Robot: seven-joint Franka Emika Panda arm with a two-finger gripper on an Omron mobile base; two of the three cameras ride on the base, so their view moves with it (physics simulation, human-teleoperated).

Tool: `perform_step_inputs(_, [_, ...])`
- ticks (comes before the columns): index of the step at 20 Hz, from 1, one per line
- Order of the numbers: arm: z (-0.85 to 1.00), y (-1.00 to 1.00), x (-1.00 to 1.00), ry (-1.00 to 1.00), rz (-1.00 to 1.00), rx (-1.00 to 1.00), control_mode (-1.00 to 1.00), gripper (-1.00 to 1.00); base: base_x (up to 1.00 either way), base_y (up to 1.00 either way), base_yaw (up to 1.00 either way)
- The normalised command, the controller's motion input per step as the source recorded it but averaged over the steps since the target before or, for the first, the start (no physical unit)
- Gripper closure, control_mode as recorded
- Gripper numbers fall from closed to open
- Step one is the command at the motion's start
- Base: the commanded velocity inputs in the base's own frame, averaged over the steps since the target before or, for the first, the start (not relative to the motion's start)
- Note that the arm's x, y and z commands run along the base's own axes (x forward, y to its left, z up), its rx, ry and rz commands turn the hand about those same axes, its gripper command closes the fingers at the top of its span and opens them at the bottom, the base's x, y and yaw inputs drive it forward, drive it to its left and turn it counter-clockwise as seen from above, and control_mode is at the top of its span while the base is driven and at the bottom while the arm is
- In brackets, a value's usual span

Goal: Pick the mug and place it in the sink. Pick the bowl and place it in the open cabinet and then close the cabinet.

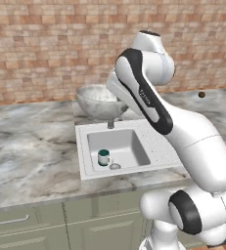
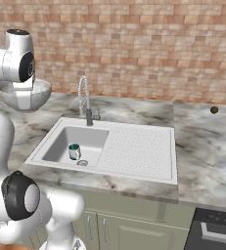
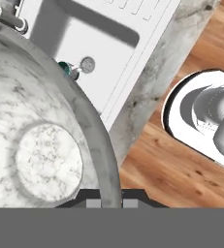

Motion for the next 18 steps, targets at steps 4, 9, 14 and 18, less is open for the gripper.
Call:
perform_step_inputs(4, [0.03,-0.51,-0.55,0.00,-0.08,-0.03,-1.00,1.00,0.00,0.00,0.00])
perform_step_inputs(9, [0.00,-0.33,-0.72,-0.02,-0.06,-0.06,-1.00,1.00,0.00,0.00,0.00])
perform_step_inputs(14, [0.01,-0.49,-0.06,0.00,-0.07,-0.03,-1.00,1.00,0.00,0.00,0.00])
perform_step_inputs(18, [0.00,-0.30,0.30,0.00,-0.05,0.00,-1.00,1.00,0.00,0.00,0.00])
